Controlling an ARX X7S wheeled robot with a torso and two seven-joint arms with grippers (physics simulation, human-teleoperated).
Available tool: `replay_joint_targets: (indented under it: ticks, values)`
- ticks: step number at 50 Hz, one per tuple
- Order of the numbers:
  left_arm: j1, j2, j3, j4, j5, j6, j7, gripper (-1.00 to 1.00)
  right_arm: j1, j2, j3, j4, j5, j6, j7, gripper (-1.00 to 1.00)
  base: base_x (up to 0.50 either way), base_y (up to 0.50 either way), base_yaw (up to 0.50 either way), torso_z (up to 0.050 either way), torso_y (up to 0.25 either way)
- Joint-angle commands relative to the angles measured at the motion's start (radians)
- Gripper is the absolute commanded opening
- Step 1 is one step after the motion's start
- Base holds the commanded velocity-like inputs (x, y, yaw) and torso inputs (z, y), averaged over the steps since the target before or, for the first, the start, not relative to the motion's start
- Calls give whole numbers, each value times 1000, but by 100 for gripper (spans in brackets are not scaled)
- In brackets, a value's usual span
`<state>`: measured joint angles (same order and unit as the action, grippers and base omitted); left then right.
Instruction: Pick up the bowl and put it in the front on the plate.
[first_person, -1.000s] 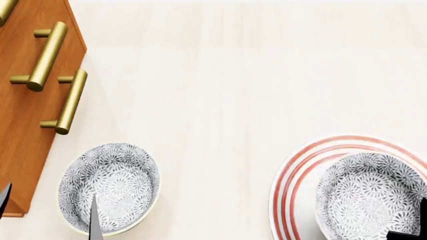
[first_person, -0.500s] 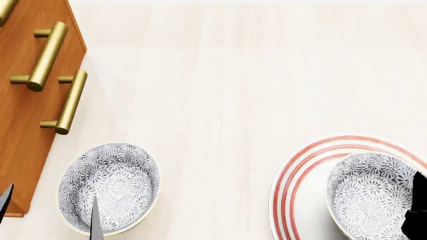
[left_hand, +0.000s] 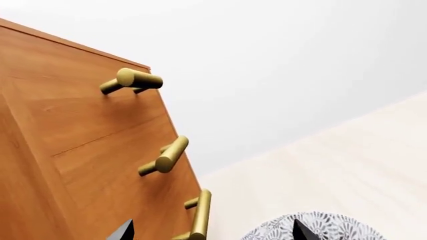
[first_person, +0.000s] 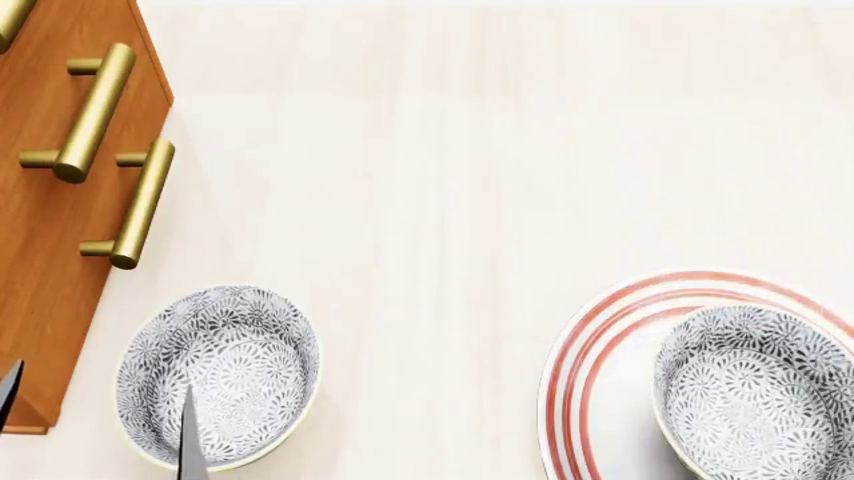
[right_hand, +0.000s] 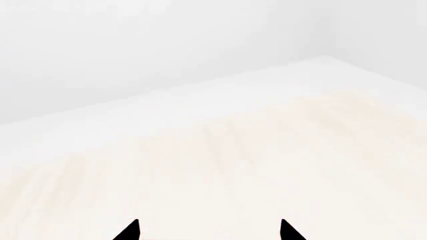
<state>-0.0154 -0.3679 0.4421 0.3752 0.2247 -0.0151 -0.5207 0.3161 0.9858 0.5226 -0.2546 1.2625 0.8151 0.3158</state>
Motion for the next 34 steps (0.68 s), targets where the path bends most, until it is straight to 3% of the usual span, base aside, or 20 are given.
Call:
replay_joint_targets:
  ticks: [1, 9, 17, 27, 34]
  values:
    - [6, 12, -39, 61, 25, 4, 21, 100, 84, -142, 65, -69, -144, -174, 101, 100, 0, 0, 0, 0, 0]
    - [3, 1, -65, 96, 28, -15, 13, 100, 60, -325, 122, -114, -458, -460, 223, 100, 0, 0, 0, 0, 0]
    - [27, -17, -115, 158, 58, -3, -37, 100, -66, -609, 77, -128, -711, -950, -21, 100, 0, 0, 0, 0, 0]
    - [118, -47, -183, 247, 146, 68, -147, 100, -201, -783, -31, -55, -833, -1265, -235, 100, 0, 0, 0, 0, 0]
    - [154, -63, -207, 245, 145, 75, -168, 100, -235, -831, -82, -11, -859, -1355, -297, 100, 0, 0, 0, 0, 0]
